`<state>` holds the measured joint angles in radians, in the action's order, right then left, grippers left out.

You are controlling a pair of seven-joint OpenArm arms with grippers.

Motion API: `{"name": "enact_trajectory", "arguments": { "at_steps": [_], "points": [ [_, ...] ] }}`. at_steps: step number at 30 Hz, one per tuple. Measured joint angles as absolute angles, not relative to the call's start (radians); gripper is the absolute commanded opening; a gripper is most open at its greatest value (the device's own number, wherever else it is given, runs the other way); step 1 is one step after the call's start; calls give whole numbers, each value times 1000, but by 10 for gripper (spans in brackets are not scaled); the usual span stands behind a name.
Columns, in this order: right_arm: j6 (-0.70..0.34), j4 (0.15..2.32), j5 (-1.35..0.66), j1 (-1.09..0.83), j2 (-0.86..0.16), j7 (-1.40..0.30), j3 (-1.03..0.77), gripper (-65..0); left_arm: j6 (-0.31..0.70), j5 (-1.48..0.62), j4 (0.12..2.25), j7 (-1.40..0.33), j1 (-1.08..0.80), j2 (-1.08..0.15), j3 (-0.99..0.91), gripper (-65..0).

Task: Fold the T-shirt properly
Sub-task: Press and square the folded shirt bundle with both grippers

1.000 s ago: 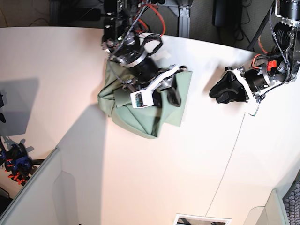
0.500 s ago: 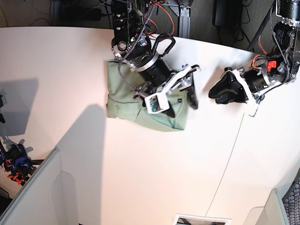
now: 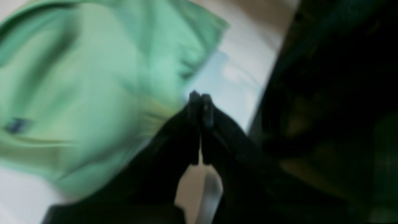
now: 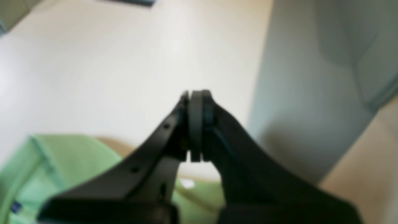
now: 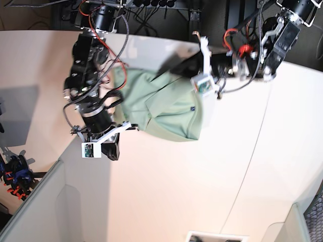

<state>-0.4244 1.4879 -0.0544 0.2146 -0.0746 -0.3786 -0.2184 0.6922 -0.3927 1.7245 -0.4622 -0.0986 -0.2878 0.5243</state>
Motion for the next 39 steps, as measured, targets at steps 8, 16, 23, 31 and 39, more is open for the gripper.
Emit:
{"name": "enact_trajectory", "arguments": {
  "at_steps": [8,16,23,31,39],
  "points": [
    [-424,1218,-60,297,-175,-344,-103,-650,682,-246,1607,-374,-25,-242,552,-650],
    [-424,1325,-60,209,-224,-357,-61,-650,685,-218,1447,-278,20,-274,509,-650],
    [-424,1451,-104,68,-231,-368,-61,-650,689,-181,1338,-227,140,-330,504,-650],
    [-423,1595,-165,-93,-150,-397,-61,-650,681,-162,1194,-216,305,-323,506,-650],
    [-423,1644,-155,-144,-60,-400,-61,-650,678,-162,1140,-180,377,-327,498,-650]
  ]
}}
